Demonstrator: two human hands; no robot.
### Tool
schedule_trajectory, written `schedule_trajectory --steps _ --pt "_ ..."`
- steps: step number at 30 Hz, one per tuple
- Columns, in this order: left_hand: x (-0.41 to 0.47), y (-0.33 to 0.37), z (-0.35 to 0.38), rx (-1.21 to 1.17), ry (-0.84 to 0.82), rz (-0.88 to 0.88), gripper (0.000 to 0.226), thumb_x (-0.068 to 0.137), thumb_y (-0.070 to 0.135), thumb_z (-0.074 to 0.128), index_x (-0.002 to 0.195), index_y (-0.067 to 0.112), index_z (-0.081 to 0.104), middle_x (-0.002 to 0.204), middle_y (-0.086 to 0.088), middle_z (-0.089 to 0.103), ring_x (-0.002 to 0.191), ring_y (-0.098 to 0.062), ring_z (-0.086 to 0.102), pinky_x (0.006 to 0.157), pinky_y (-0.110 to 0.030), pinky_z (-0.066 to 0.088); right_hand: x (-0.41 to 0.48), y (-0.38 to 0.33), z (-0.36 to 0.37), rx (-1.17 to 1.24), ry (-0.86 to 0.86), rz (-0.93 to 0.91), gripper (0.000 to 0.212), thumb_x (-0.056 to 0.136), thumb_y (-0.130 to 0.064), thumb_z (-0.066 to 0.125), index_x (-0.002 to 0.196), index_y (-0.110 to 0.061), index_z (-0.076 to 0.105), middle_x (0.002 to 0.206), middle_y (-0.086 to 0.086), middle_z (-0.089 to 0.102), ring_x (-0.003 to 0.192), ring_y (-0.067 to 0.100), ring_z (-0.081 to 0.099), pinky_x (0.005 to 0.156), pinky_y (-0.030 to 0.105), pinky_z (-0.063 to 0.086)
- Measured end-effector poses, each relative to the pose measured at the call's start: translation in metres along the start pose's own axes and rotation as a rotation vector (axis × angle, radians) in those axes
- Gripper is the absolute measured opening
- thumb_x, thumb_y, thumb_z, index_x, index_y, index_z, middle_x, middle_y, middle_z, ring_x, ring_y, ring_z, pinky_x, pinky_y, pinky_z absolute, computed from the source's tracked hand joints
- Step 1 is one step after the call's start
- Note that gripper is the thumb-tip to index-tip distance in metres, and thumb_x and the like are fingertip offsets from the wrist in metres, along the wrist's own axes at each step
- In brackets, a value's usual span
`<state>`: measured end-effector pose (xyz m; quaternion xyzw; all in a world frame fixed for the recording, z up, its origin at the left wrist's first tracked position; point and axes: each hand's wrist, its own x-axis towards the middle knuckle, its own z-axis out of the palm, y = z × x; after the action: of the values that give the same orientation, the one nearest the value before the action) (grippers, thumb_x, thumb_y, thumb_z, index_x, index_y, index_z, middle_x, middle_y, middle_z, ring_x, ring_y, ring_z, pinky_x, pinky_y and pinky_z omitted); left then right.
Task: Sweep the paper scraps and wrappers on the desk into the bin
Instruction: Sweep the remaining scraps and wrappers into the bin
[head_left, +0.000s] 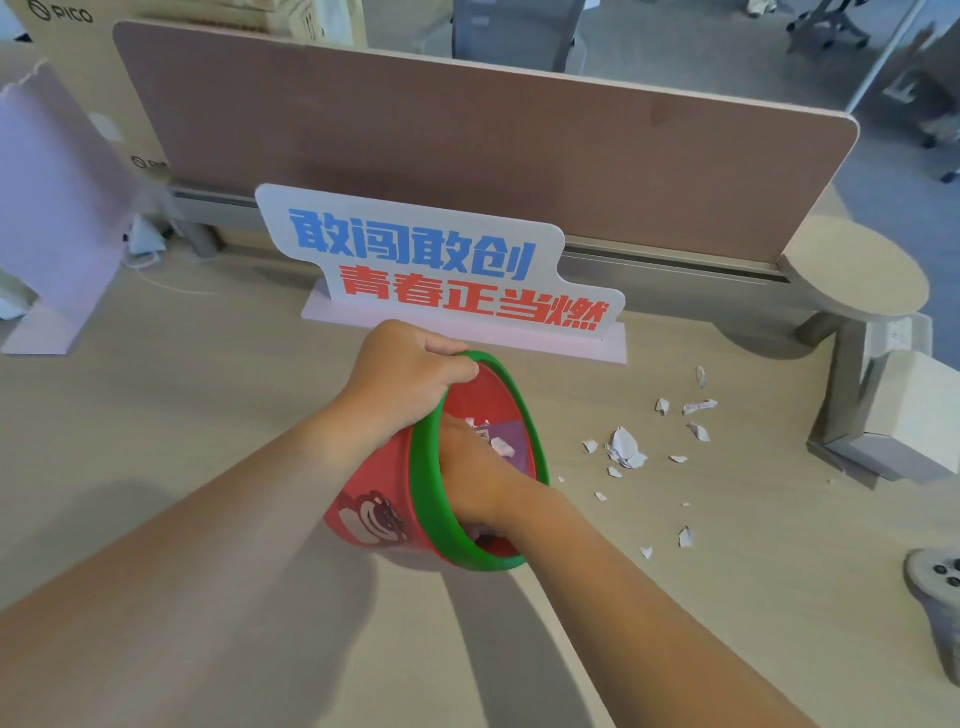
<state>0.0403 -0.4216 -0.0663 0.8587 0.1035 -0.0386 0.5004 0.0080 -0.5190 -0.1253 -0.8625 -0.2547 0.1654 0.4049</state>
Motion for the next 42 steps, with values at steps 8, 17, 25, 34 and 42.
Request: schedule_trajectory --steps 8,17,25,34,42 --pt "0.014 0.022 0.027 0.008 0.031 0.008 0.036 0.074 0.018 0.073 0.109 0.011 0.07 0.113 -0.003 0.07 0.1 -0.01 0.062 0.091 -0.025 0.046 -0.042 0.067 -0.072 0.531 0.495 0.327 0.034 0.083 0.013 0.048 0.096 -0.013 0.065 0.09 -0.001 0.068 0.078 -0.004 0.063 0.079 0.014 0.047" --pt "0.038 0.045 0.069 0.183 0.039 0.002 0.035 0.077 0.017 0.071 0.111 0.01 0.069 0.117 -0.007 0.068 0.103 -0.013 0.062 0.08 -0.016 0.041 -0.081 0.214 -0.156 0.302 0.893 0.795 0.033 0.088 -0.009 0.042 0.114 -0.025 0.054 0.107 -0.003 0.062 0.081 0.012 0.061 0.069 0.016 0.046" --pt "0.054 0.054 0.088 0.324 0.128 -0.046 0.037 0.077 0.023 0.071 0.112 0.014 0.069 0.118 -0.004 0.068 0.106 -0.013 0.06 0.082 -0.019 0.036 -0.041 0.283 -0.174 -0.129 0.577 0.716 0.02 0.091 -0.023 0.029 0.093 -0.012 0.046 0.107 0.008 0.042 0.102 0.035 0.049 0.091 0.047 0.04" --pt "0.058 0.054 0.099 0.371 0.119 -0.061 0.036 0.076 0.023 0.071 0.111 0.014 0.07 0.118 -0.005 0.068 0.11 -0.015 0.059 0.082 -0.017 0.034 -0.082 0.24 -0.091 -0.278 0.183 0.293 0.042 0.088 -0.017 0.026 0.121 -0.002 0.048 0.133 0.017 0.045 0.125 0.038 0.037 0.1 0.03 0.021" --pt "0.04 0.053 0.1 0.348 0.03 -0.001 0.038 0.076 0.021 0.071 0.113 0.012 0.069 0.119 -0.007 0.067 0.11 -0.015 0.059 0.082 -0.017 0.035 -0.137 0.211 -0.066 0.403 0.333 0.485 0.036 0.096 -0.022 0.04 0.129 -0.031 0.052 0.139 -0.017 0.044 0.137 0.008 0.033 0.114 0.025 0.021"
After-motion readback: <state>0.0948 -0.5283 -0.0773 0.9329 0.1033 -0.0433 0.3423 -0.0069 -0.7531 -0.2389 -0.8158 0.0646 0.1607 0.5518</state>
